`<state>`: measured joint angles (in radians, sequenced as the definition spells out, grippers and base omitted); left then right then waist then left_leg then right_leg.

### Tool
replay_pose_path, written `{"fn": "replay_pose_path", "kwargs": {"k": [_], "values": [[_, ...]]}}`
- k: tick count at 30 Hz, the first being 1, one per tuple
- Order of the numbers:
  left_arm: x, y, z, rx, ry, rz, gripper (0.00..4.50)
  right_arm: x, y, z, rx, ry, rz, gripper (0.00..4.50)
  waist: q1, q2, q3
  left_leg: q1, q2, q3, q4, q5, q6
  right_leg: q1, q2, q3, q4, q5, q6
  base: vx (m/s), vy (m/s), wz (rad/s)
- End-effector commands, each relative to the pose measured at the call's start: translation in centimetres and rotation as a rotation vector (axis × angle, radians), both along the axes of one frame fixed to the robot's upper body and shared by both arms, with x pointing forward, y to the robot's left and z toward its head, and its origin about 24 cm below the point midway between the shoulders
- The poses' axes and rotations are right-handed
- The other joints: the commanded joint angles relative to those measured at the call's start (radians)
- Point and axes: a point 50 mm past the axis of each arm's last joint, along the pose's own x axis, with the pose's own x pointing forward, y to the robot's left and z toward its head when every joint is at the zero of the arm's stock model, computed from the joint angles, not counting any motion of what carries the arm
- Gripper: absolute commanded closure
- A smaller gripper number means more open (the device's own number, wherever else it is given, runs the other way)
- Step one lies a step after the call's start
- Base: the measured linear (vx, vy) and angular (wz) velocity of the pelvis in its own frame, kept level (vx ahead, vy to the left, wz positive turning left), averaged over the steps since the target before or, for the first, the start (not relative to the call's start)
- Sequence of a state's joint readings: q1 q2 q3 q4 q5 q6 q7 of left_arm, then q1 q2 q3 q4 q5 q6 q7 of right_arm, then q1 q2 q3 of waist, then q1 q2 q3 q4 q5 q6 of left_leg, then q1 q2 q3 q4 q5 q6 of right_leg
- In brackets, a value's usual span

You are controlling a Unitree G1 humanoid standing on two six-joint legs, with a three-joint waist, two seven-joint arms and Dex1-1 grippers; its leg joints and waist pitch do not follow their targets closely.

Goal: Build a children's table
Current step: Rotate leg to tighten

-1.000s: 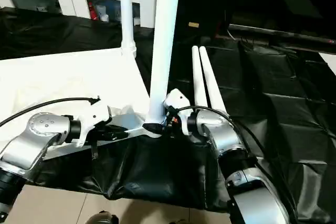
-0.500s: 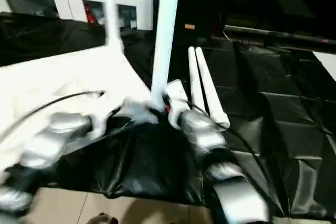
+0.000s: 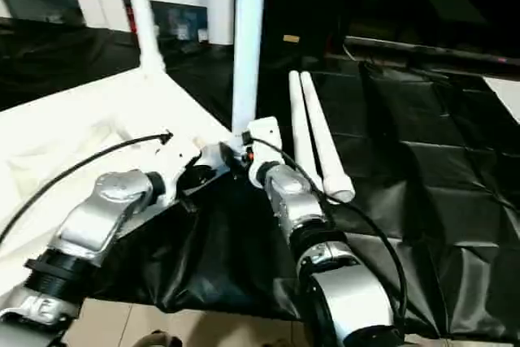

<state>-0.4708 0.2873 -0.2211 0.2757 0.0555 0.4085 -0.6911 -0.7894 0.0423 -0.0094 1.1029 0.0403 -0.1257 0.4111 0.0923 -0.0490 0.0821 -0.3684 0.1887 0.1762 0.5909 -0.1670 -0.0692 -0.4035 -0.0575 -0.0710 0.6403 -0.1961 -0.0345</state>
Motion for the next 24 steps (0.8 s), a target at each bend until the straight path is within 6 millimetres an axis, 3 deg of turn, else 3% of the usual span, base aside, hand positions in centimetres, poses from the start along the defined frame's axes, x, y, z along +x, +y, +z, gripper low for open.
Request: {"fn": "replay_pose_path", "kwargs": {"k": [1,3,10,18,23,24], "values": [[-0.7,-1.8,1.0,-0.072,-0.043,-0.148,4.5,-0.2,0.9,0.7,-0.005,-0.047,0.124,0.56,0.004,0.004,-0.081,0.008,0.043,-0.015,-0.064,-0.197,0.015,0.052,-0.097,0.06,-0.088,-0.232,-0.165,0.0,0.0,0.0],[-1.2,-1.1,1.0,-0.074,-0.038,-0.214,4.5,-0.5,-0.9,0.6,-0.054,-0.066,0.235,0.56,0.009,0.01,-0.079,0.012,0.047,-0.015,-0.064,-0.209,0.022,0.049,-0.097,0.059,-0.091,-0.24,-0.17,0.0,0.0,0.0],[-2.2,0.4,1.1,-0.067,0.001,-0.336,4.5,-1.3,-3.4,0.8,-0.102,-0.079,0.419,0.56,0.015,0.009,-0.078,0.012,0.047,-0.016,-0.066,-0.223,0.023,0.051,-0.096,0.06,-0.091,-0.267,-0.178,0.0,0.0,0.0],[-3.3,1.9,1.3,-0.057,0.053,-0.457,4.5,-2.4,-4.4,0.9,-0.143,-0.069,0.596,0.56,0.021,0.009,-0.078,0.013,0.05,-0.017,-0.068,-0.231,0.025,0.05,-0.095,0.06,-0.091,-0.272,-0.183,0.0,0.0,0.0],[-3.6,2.5,1.4,-0.043,0.085,-0.5,4.5,-3.0,-4.3,0.7,-0.159,-0.051,0.678,0.56,0.02,0.008,-0.079,0.013,0.049,-0.016,-0.066,-0.205,0.027,0.051,-0.092,0.059,-0.084,-0.225,-0.199,0.0,0.0,0.0],[-3.6,2.6,1.3,-0.037,0.089,-0.505,4.5,-3.2,-4.3,0.7,-0.163,-0.044,0.696,0.82,0.02,0.006,-0.08,0.011,0.048,-0.015,-0.066,-0.202,0.028,0.052,-0.093,0.06,-0.084,-0.222,-0.2,0.0,0.0,0.0]]}}
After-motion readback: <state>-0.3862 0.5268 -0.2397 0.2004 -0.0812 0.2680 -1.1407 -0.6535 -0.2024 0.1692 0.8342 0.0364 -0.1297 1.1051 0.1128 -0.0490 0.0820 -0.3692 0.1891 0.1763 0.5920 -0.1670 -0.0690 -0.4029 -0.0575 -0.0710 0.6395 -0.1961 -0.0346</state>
